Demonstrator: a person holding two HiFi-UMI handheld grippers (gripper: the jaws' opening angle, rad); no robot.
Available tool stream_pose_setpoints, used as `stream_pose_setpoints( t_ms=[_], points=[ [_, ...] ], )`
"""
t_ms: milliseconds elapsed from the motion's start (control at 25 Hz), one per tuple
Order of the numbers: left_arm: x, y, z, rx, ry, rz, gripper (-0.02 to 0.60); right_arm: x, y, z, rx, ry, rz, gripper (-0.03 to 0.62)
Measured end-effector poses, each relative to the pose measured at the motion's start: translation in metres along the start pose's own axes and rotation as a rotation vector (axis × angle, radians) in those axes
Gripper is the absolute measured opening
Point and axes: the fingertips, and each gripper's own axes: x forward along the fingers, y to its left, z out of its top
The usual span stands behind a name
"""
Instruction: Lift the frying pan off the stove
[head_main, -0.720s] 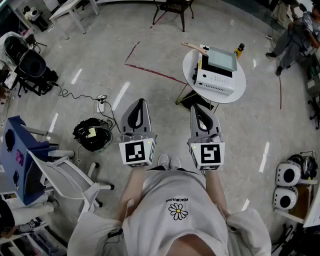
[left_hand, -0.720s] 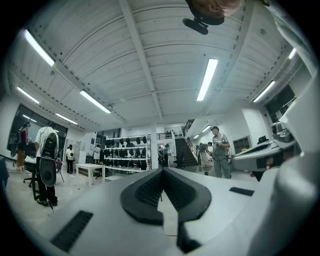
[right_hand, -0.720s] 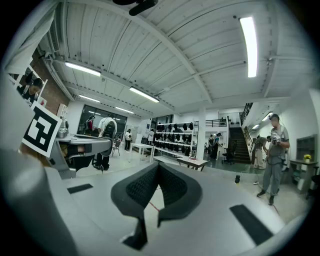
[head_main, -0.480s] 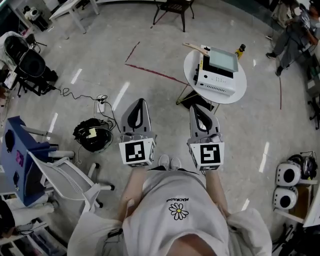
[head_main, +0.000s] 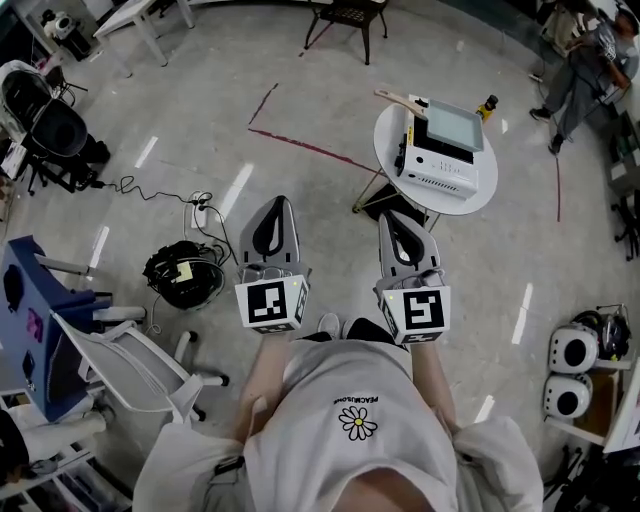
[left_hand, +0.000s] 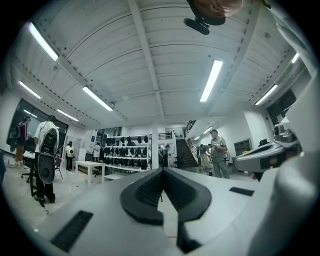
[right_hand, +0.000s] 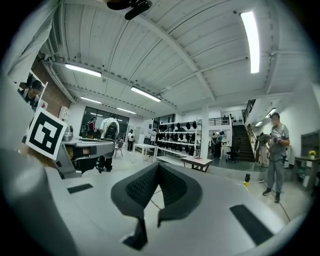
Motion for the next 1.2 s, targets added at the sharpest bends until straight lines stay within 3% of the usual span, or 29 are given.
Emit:
stream_pose_setpoints(
  t_ms=[400, 600, 920, 1200],
  points=[
    [0.03, 0.049, -0.001, 0.014, -0.054, 0.03, -0.002, 0.04, -0.009, -0.005, -0.027, -0.013, -0.019, 0.002],
    [0.065, 0.064, -0.019, 0.044, -0.113, 0.035, -0.002, 0.08, -0.017, -0.023, -0.059, -0.068, 0.016, 0.002],
    [0.173, 0.1, -0.042, 0.087, -0.085, 0.033, -0.002, 0.207, -0.054, -0.054, 0.013, -0.051, 0.036, 0.002],
    [0.325, 0.142, -0.04, 0.086, -0.045, -0.008, -0.002, 0.34, -0.105, -0.052, 0.118, 0.024, 0.048, 0.002]
  ],
)
